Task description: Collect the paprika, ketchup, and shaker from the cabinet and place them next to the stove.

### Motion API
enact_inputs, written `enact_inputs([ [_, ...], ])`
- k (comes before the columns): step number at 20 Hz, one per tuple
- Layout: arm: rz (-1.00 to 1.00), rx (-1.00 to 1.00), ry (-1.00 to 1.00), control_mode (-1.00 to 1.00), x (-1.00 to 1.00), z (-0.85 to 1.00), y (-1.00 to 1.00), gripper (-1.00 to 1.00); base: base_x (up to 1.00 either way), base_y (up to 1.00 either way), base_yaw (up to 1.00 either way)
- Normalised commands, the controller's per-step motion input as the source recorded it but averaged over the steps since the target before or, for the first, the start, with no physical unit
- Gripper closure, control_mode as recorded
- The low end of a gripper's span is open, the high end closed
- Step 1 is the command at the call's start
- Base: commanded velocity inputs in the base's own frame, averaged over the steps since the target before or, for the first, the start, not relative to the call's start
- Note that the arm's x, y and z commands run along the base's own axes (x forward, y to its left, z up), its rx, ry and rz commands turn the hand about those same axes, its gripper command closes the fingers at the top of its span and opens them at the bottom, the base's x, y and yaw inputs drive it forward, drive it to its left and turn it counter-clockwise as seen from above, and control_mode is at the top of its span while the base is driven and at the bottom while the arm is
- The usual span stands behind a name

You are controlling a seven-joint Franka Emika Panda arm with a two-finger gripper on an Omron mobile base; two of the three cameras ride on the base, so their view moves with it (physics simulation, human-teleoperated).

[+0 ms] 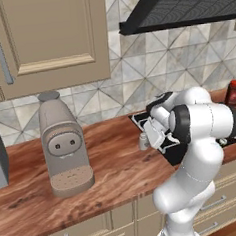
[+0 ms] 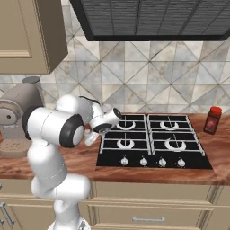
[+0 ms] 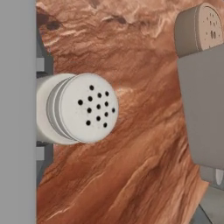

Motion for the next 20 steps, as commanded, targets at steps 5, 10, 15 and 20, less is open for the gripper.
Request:
enact_inputs([
  [5, 0.00, 0.00, -0.05, -1.00, 0.01, -0.11, 0.04, -1.00, 0.00, 0.00, 0.00],
  [10, 0.00, 0.00, -0.08, -1.00, 0.00, 0.01, 0.00, -1.00, 0.00, 0.00, 0.00],
  [15, 0.00, -0.01, -0.14, -1.00, 0.00, 0.31, 0.00, -1.00, 0.00, 0.00, 0.00],
  [20, 0.00, -0.03, -0.17, -1.00, -0.15, 0.73, 0.00, -1.00, 0.00, 0.00, 0.00],
])
